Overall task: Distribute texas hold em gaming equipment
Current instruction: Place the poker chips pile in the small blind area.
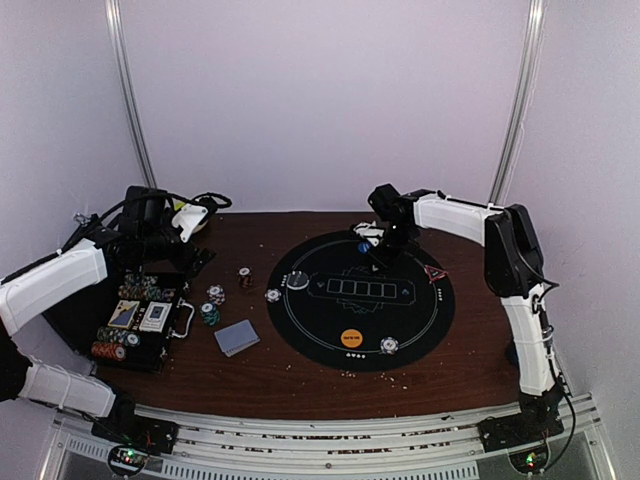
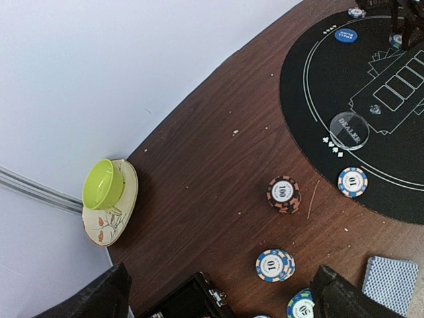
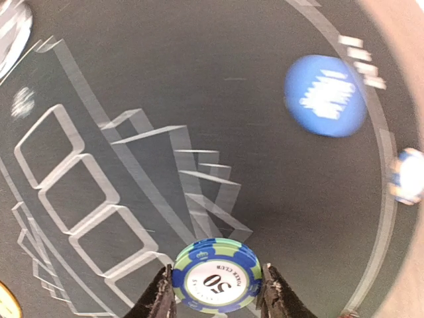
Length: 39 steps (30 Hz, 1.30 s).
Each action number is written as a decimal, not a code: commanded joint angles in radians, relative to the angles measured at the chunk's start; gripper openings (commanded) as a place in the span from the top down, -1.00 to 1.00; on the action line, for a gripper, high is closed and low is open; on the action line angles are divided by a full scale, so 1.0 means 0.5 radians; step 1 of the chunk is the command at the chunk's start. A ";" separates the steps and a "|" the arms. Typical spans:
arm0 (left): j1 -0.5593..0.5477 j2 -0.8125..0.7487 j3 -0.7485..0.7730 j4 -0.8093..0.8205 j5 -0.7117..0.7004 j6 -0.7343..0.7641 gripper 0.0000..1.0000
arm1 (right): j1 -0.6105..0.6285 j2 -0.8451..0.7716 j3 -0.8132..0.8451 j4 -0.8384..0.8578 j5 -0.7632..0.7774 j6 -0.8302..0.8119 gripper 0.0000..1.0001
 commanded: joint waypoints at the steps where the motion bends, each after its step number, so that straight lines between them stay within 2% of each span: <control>1: 0.004 0.013 -0.018 0.095 -0.006 -0.026 -0.96 | -0.129 -0.137 0.043 0.103 0.084 0.061 0.61; 15: 0.005 0.035 -0.019 0.096 -0.012 -0.020 -0.96 | -0.406 -0.004 0.107 0.211 0.233 0.057 0.62; 20: 0.004 0.031 -0.019 0.098 -0.012 -0.020 -0.96 | -0.401 0.091 0.219 0.157 0.088 0.020 0.63; 29: 0.005 0.047 -0.018 0.099 -0.018 -0.020 -0.96 | -0.367 0.238 0.362 0.113 0.069 0.048 0.63; 39: 0.003 0.060 -0.023 0.107 -0.021 -0.017 -0.96 | -0.362 0.284 0.367 0.123 0.065 0.053 0.64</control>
